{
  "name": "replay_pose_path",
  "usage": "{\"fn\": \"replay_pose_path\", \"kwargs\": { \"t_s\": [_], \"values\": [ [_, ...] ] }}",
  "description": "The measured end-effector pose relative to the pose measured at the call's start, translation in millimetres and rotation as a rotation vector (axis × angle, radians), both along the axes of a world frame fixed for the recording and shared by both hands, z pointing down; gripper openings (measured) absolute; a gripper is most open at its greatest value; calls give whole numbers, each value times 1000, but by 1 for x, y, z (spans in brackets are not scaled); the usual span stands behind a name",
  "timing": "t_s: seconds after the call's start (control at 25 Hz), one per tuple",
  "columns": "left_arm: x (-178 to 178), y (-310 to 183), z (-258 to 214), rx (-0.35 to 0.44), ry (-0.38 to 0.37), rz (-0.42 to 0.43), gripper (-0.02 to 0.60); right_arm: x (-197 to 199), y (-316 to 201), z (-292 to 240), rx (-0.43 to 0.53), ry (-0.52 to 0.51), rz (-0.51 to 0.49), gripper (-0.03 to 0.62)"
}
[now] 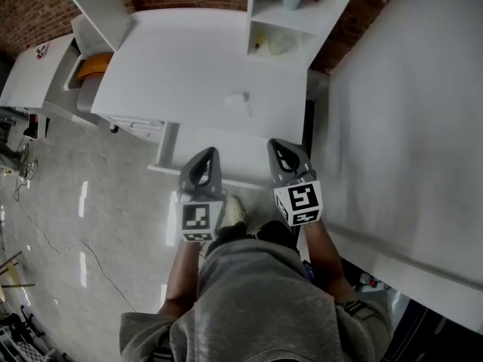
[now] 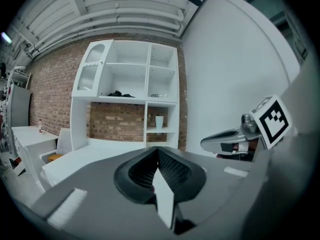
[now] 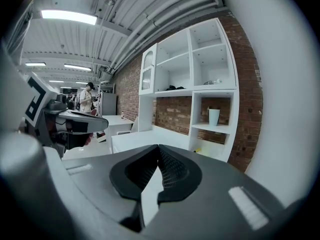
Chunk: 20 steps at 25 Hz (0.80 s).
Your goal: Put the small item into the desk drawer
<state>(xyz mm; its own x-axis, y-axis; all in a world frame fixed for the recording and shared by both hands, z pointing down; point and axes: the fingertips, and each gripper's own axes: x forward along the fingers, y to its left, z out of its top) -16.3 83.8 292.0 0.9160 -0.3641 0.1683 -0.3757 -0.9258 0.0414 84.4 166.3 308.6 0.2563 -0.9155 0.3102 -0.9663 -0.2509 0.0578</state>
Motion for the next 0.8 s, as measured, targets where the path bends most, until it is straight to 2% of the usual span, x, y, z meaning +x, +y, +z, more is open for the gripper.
{"fn": "replay_pose_path", "kwargs": {
  "t_s": [0.4,0.8],
  "values": [
    [22,-36,11,-31,-7,-37,12,32,-38,8,-28,-2,-27,3],
    [55,-68,33,-59,-42,-181,12,70,-83,38,-77,-35,-172,3]
  ]
}}
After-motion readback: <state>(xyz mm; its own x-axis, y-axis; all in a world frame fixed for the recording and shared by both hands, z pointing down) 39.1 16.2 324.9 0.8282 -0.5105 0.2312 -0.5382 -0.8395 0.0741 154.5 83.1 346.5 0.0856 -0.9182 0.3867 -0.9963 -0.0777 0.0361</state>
